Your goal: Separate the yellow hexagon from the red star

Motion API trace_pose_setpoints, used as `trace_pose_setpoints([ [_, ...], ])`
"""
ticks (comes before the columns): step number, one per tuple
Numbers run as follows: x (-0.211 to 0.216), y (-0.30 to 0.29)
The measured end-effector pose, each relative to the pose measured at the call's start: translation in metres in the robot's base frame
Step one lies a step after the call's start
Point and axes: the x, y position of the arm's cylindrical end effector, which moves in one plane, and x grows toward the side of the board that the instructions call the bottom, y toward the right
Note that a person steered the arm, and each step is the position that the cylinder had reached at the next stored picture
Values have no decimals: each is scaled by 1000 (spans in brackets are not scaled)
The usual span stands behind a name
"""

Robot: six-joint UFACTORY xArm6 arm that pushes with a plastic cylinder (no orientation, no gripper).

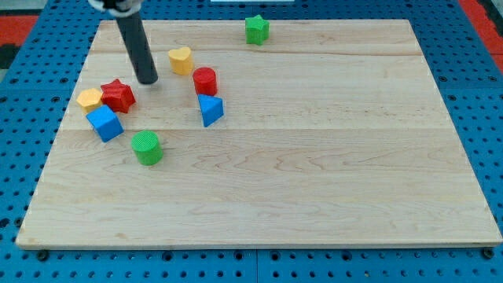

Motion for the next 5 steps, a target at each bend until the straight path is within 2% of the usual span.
trace_pose_setpoints([
  [2, -18, 59],
  [3, -23, 36],
  [4, -32, -23],
  [5, -31, -57],
])
